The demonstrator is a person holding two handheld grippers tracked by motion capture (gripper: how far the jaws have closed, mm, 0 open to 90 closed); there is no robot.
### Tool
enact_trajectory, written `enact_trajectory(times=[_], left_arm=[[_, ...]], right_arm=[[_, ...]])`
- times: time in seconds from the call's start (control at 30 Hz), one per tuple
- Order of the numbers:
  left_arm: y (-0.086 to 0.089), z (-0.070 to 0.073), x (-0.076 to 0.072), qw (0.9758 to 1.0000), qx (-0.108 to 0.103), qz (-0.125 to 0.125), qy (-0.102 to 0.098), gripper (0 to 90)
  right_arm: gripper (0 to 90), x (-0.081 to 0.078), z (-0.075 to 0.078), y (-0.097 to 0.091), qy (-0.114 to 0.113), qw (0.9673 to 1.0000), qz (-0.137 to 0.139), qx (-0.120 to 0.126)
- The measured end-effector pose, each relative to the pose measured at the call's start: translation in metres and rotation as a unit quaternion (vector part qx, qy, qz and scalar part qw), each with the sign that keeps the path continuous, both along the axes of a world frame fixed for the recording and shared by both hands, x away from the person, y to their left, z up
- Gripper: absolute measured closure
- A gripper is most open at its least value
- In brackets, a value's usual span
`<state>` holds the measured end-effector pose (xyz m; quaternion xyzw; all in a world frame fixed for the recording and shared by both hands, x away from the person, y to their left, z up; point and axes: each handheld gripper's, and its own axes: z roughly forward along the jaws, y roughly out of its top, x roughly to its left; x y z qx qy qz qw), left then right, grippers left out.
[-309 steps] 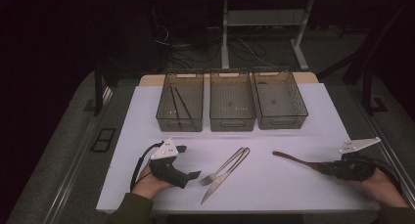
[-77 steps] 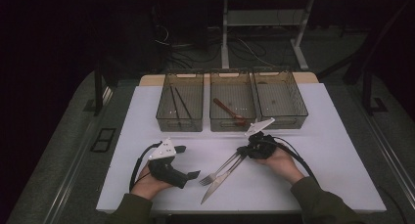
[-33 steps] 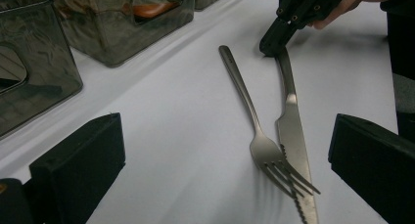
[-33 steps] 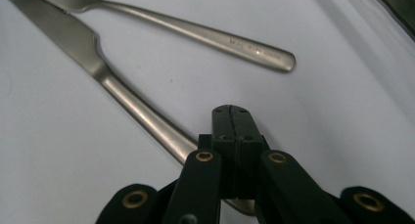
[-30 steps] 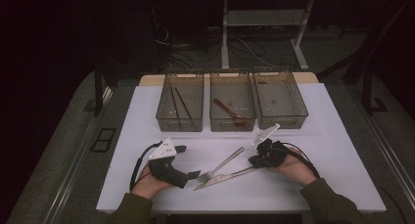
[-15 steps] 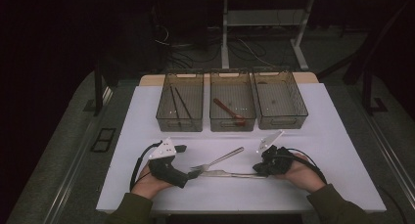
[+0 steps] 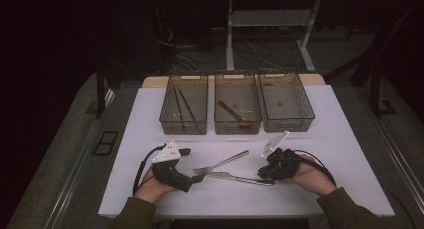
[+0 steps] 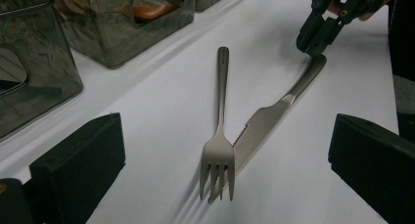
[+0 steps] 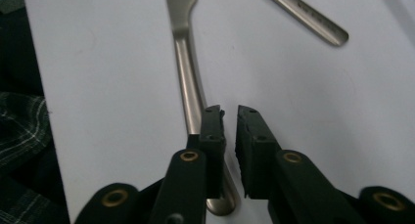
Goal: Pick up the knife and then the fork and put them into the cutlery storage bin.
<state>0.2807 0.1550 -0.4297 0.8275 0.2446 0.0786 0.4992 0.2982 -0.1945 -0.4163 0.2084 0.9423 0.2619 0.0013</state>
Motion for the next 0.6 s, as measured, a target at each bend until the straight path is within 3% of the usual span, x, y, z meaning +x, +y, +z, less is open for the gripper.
enact_trajectory(times=[0.07, 0.23, 0.43, 0.6], left_arm=[[0.000, 0.000, 0.000, 1.0000, 0.000, 0.001, 0.001, 0.0], [-0.001, 0.000, 0.000, 1.0000, -0.001, 0.001, 0.000, 0.0], [0.000, 0.000, 0.000, 1.0000, 0.000, 0.000, 0.000, 0.0], [0.000, 0.001, 0.000, 1.0000, -0.001, 0.000, 0.000, 0.0]], right_arm=[[77.0, 0.001, 0.003, 0.005, 0.000, 0.9999, 0.013, -0.005], [75.5, 0.004, 0.007, 0.027, 0.001, 0.9977, 0.051, -0.046], [74.6, 0.006, 0.006, 0.058, 0.011, 0.9907, 0.089, -0.102], [74.6, 0.009, 0.004, 0.077, 0.014, 0.9843, 0.112, -0.135]])
